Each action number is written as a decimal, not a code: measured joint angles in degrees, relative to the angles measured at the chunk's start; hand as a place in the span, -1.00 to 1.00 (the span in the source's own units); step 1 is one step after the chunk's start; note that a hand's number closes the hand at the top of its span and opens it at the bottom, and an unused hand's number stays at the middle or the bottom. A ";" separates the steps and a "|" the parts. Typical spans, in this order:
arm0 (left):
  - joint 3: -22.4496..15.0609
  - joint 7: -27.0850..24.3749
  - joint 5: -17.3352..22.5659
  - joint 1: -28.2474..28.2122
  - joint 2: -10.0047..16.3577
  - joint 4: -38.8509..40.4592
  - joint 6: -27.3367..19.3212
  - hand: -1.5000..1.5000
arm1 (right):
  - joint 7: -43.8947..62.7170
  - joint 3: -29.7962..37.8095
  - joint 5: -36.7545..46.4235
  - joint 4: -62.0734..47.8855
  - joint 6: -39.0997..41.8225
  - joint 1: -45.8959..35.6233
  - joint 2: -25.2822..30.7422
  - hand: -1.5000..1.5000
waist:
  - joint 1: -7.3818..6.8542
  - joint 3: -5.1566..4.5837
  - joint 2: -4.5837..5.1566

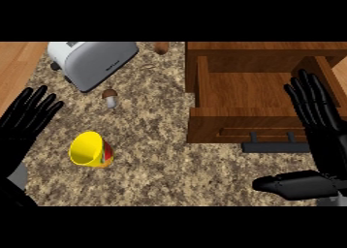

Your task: Pick up the cup, place it into the drawer and close the drawer

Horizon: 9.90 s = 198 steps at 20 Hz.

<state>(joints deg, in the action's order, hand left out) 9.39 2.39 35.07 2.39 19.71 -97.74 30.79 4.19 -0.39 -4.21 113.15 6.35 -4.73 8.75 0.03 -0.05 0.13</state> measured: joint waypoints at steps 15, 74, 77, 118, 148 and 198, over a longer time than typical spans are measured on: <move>2.39 -20.15 -20.58 8.29 -0.11 33.78 6.89 -1.00 | -1.86 2.51 0.17 -4.94 1.31 -5.36 -0.07 -1.00 | 0.33 0.01 -0.02; 0.01 -62.68 -38.21 26.81 -7.11 78.01 -11.53 1.00 | 2.47 7.88 -3.40 -8.41 3.88 -12.52 3.35 -1.00 | 1.34 -0.22 0.49; 3.56 -63.46 -34.87 26.74 -8.40 77.43 -13.84 1.00 | 1.74 8.35 -3.74 -8.43 4.31 -11.60 3.49 -1.00 | 1.20 -0.17 0.41; -16.87 -16.99 -21.75 73.31 -19.70 71.70 -50.55 1.00 | 0.00 8.74 -2.59 -10.06 4.97 -13.11 3.73 -1.00 | 4.25 0.14 0.94; -25.10 -27.95 -1.48 70.04 -19.71 74.22 -47.28 -1.00 | 6.35 -7.53 -11.36 -11.45 27.06 -17.45 8.04 -1.00 | 9.48 0.03 1.85; -23.34 -29.93 3.81 46.82 -8.03 55.38 -31.35 -1.00 | -28.87 -2.71 23.76 -81.02 15.58 -39.58 11.94 1.00 | -9.85 0.95 1.72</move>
<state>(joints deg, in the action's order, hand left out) -13.95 -27.54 38.88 49.21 11.68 -42.36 -0.56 -24.69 -3.09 19.55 32.12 21.92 -44.31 20.68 -9.82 0.90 1.85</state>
